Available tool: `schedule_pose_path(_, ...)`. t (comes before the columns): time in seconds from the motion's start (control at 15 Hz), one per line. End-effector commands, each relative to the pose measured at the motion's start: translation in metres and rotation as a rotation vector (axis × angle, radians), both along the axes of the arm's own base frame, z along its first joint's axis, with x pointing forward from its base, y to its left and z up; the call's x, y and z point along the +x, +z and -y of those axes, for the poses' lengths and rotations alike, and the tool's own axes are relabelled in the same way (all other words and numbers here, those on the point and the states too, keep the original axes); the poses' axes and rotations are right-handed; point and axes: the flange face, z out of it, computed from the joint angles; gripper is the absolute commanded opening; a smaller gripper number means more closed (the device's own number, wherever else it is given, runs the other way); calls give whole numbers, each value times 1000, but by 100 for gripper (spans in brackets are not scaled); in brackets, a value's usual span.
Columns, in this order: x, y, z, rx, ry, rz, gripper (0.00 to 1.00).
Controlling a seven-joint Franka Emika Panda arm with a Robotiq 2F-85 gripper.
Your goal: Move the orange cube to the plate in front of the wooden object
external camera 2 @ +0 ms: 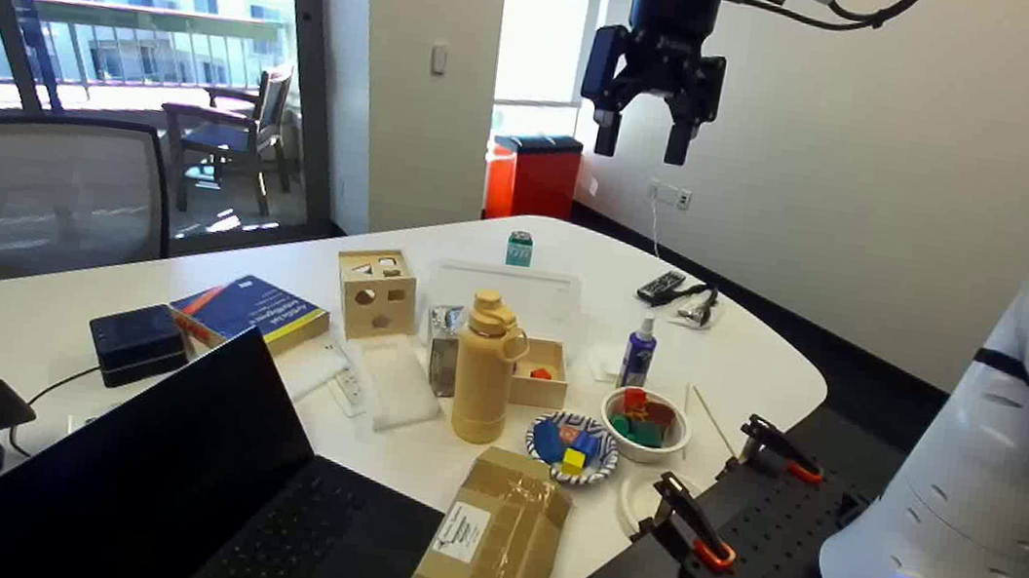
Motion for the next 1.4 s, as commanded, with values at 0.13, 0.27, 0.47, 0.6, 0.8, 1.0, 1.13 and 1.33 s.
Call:
schedule_pose_path(0.13,24,-9,14,-18,-1,-3,100)
schedule_pose_path(0.27,58,-28,36,-96,19,-1,100)
schedule_pose_path(0.47,107,-64,74,-188,92,26,100)
schedule_pose_path(0.6,141,-96,99,-203,135,37,100)
schedule_pose_path(0.8,186,-150,134,-146,191,73,100)
schedule_pose_path(1.0,221,-206,152,-61,251,100,100)
schedule_pose_path(1.13,232,-239,154,-19,264,79,100)
schedule_pose_path(1.33,237,-285,150,19,252,25,100)
